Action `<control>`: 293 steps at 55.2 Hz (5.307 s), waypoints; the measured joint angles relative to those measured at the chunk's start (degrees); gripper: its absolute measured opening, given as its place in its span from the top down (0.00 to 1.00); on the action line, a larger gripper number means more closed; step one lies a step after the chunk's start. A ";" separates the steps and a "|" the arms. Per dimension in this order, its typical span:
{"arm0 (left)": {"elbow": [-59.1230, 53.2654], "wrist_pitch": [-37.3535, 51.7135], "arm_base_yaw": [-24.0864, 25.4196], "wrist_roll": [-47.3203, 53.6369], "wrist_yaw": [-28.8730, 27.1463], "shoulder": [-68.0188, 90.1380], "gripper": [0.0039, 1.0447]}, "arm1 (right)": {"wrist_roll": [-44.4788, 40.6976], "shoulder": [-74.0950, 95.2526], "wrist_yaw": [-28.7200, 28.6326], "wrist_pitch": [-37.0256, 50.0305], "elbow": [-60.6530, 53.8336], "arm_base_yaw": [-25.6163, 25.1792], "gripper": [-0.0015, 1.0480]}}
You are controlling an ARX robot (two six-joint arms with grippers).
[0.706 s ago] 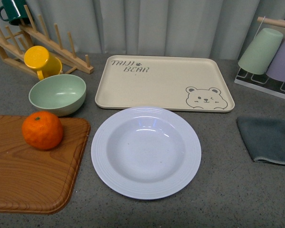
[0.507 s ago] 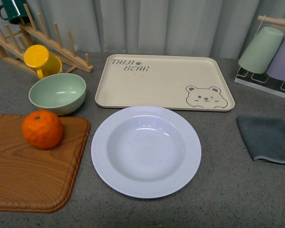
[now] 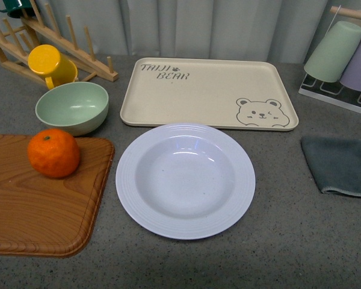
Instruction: Place orange and plate with both arms
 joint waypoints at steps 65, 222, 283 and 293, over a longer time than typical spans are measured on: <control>0.00 0.00 0.00 0.00 0.00 0.00 0.06 | 0.00 0.00 0.00 -0.02 0.00 0.00 0.09; 34.93 42.64 -4.00 -7.63 -1.46 115.14 0.47 | 0.00 0.00 0.15 0.00 0.00 0.02 0.09; 42.47 38.88 -28.17 -18.12 -6.27 115.49 0.49 | 0.00 0.00 0.15 0.00 0.00 0.02 0.09; 43.34 38.88 -31.61 -20.22 -6.64 118.01 0.49 | 0.00 0.00 0.15 0.00 0.00 0.02 0.09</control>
